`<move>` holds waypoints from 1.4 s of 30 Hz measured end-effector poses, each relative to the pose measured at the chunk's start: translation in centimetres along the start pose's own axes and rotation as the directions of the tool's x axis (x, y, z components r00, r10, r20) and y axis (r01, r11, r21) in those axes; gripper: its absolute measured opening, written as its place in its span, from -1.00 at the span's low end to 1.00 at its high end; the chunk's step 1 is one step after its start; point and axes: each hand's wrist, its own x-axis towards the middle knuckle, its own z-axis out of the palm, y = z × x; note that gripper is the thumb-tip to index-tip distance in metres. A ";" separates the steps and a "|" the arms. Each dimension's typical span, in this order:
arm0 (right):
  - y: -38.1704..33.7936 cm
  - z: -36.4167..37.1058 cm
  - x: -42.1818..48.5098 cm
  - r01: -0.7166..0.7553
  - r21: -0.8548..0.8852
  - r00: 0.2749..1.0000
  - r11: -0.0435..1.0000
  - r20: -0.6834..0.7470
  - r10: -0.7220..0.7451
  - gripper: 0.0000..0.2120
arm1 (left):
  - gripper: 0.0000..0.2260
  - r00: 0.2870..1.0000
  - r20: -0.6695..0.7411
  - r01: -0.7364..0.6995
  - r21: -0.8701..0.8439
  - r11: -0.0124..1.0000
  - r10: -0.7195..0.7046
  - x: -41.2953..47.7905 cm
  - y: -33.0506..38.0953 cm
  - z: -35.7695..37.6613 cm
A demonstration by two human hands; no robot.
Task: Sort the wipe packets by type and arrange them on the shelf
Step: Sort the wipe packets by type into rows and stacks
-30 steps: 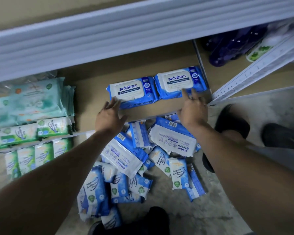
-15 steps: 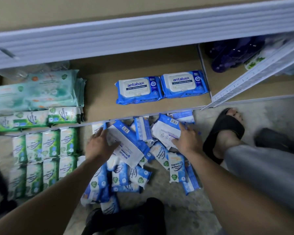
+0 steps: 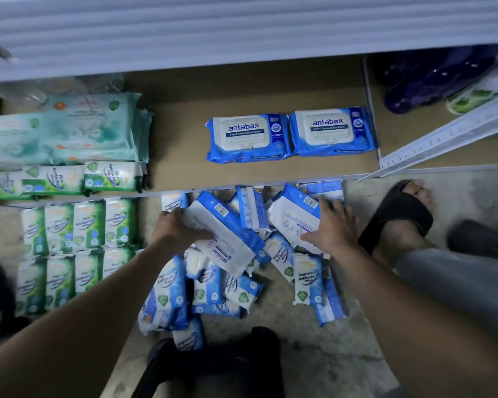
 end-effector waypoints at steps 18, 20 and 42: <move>0.2 -1.5 -5.0 0.031 0.368 1.000 0.929 -0.011 -0.029 -0.68 | -0.69 0.990 -0.134 -0.113 -0.548 0.829 0.047 -4.9 -1.8 -2.3; -0.2 -1.8 -6.0 0.029 0.390 1.000 0.920 -0.019 -0.024 -0.71 | -0.68 0.974 -0.217 -0.172 -0.510 0.843 0.068 -6.0 -1.8 -3.5; -2.8 -2.1 -14.3 0.177 0.400 0.968 0.899 0.092 -0.232 -0.77 | -0.42 0.906 0.033 -0.419 0.213 0.883 0.422 -14.0 -6.0 -0.6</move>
